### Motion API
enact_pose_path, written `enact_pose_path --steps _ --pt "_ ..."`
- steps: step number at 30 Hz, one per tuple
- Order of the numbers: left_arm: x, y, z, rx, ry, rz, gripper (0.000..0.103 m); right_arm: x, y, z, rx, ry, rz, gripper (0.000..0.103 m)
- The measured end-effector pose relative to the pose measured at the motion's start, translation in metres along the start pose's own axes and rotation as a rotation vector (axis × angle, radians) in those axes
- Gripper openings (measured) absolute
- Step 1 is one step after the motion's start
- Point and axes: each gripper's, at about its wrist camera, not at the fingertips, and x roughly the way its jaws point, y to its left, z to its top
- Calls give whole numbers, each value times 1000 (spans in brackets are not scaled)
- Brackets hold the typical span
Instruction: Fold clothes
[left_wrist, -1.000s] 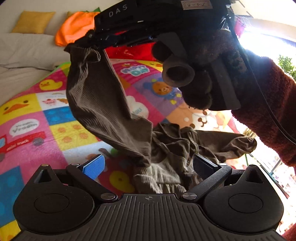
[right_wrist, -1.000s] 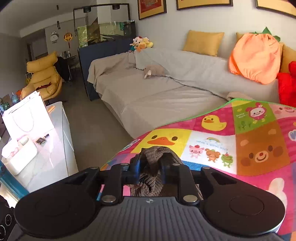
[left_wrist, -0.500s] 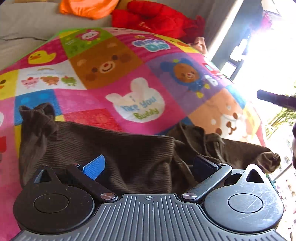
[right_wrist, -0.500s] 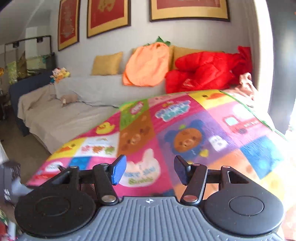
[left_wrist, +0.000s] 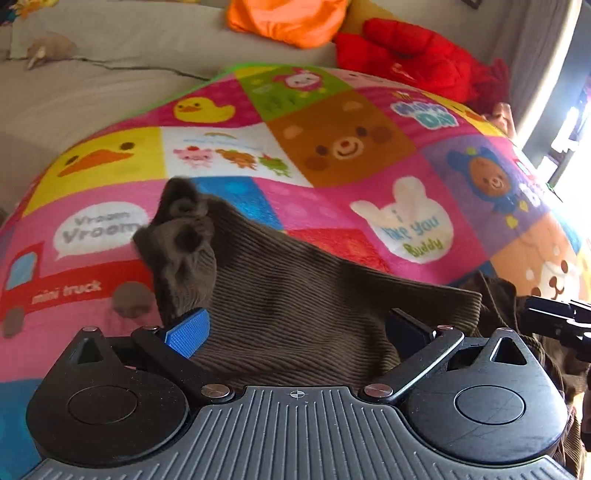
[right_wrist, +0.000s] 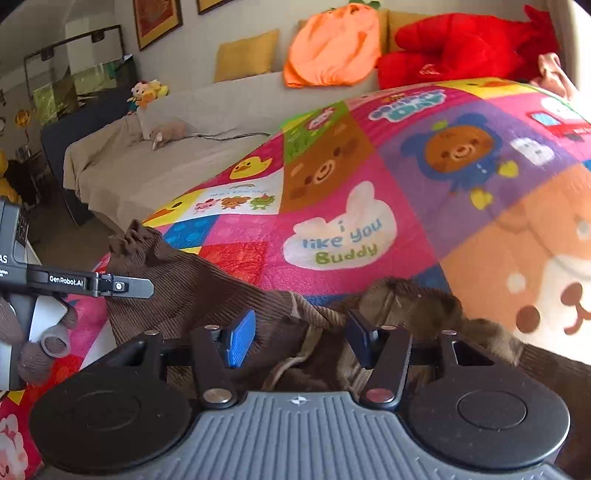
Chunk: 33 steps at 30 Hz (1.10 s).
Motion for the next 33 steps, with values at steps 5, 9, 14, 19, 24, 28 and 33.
enact_pose_path --steps 5,9,14,19,24,28,33 --pt "10 15 -1 -15 -28 211 103 1 -2 -1 41 -12 -29 55" --pt "14 26 -2 -67 -30 258 103 -25 -11 -21 74 -35 -72 55" --pt "16 16 -4 -24 -46 209 61 -61 -37 -57 170 -45 -151 58" --pt "3 6 9 64 -152 236 10 -67 -53 -82 223 -26 -202 58" --pt "-21 36 20 37 -192 322 12 -71 -57 -87 182 -40 -231 58" --pt "-33 50 14 15 -110 301 44 -68 -64 -82 171 -51 -243 58" --pt "-73 41 10 -97 -104 74 79 -60 -72 -70 248 -62 -119 58"
